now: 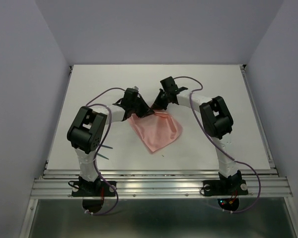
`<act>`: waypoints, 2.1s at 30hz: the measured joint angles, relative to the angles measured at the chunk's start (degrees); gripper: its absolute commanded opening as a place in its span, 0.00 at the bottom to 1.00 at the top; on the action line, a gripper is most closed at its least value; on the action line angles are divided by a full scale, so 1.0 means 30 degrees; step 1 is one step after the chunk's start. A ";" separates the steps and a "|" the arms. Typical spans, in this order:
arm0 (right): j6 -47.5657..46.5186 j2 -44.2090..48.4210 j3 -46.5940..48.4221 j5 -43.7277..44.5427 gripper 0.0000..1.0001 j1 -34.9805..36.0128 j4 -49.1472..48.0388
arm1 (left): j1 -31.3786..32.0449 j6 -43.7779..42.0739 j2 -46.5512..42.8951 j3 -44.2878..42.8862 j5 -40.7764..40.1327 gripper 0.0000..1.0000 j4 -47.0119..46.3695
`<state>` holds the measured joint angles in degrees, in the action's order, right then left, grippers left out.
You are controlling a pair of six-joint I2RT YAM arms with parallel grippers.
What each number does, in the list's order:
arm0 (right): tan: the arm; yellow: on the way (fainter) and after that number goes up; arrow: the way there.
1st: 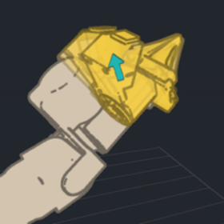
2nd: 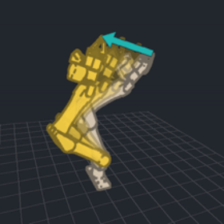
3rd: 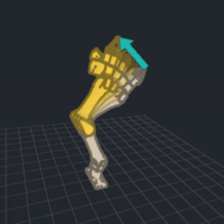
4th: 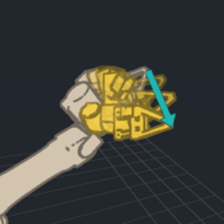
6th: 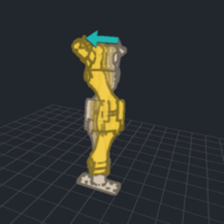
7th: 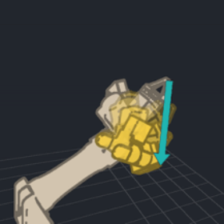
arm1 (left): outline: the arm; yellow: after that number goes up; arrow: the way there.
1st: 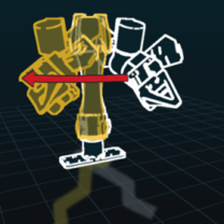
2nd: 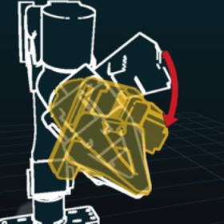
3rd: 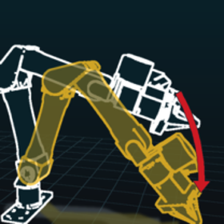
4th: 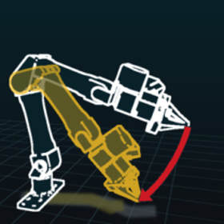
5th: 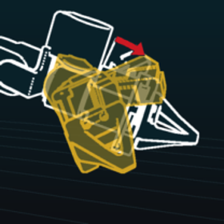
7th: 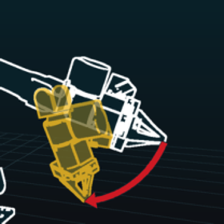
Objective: Fold the napkin into a case and place the utensils inside
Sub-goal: Fold the lower triangle-folded napkin at the center of the board.
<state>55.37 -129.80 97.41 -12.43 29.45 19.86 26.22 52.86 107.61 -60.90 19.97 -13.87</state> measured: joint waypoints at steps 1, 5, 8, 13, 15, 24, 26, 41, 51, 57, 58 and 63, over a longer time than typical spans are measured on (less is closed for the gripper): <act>0.0044 -0.0015 -0.0015 -0.0036 0.04 0.0000 -0.0022 | -0.0029 0.0022 0.0066 0.0000 0.0000 0.14 0.0000; 0.0138 -0.0036 -0.0117 -0.0175 0.03 0.0000 -0.0189 | -0.0262 0.0058 0.0109 0.0000 -0.0066 0.12 -0.0138; 0.0146 -0.0058 -0.0168 -0.0270 0.04 0.0000 -0.0321 | -0.0532 0.0029 0.0109 0.0000 -0.0350 0.11 -0.0211; 0.0131 -0.0138 -0.0168 -0.0452 0.03 0.0000 -0.0444 | -0.1290 0.0073 0.0153 0.0007 -0.0714 0.11 -0.0925; 0.0124 -0.0175 -0.0168 -0.0532 0.04 0.0000 -0.0488 | -0.1545 0.0087 0.0335 0.0007 -0.0780 0.11 -0.1319; 0.0117 -0.0262 -0.0168 -0.0852 0.05 0.0000 -0.0736 | -0.1508 0.0124 0.1734 0.0000 -0.0670 0.08 -0.1610; 0.0117 -0.0270 -0.0168 -0.0852 0.05 0.0000 -0.0736 | -0.1508 0.0146 0.1865 0.0000 -0.0539 0.08 -0.1756; 0.0109 -0.0277 -0.0168 -0.0860 0.04 -0.0007 -0.0780 | -0.1399 0.0561 0.1406 0.1792 0.0350 0.08 -0.4452; 0.0022 -0.0277 -0.0168 -0.0838 0.04 0.0000 -0.0780 | -0.0401 0.0634 0.1035 0.1800 0.1071 0.08 -0.5340; -0.0058 -0.0277 -0.0168 -0.0838 0.04 0.0000 -0.0772 | -0.0138 0.0619 0.1158 0.1392 0.1115 0.08 -0.5428; -0.0117 -0.0277 -0.0168 -0.0772 0.04 -0.0007 -0.0794 | -0.0131 0.0561 0.1239 0.1231 0.1129 0.08 -0.5399; -0.0233 -0.0277 -0.0168 -0.0641 0.04 -0.0044 -0.0838 | -0.0087 0.0357 0.1749 0.0860 0.0882 0.07 -0.5282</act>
<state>54.68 -130.63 96.90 -14.35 29.32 17.34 25.96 53.93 112.86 -58.33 22.61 -29.71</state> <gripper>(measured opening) 0.046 0.086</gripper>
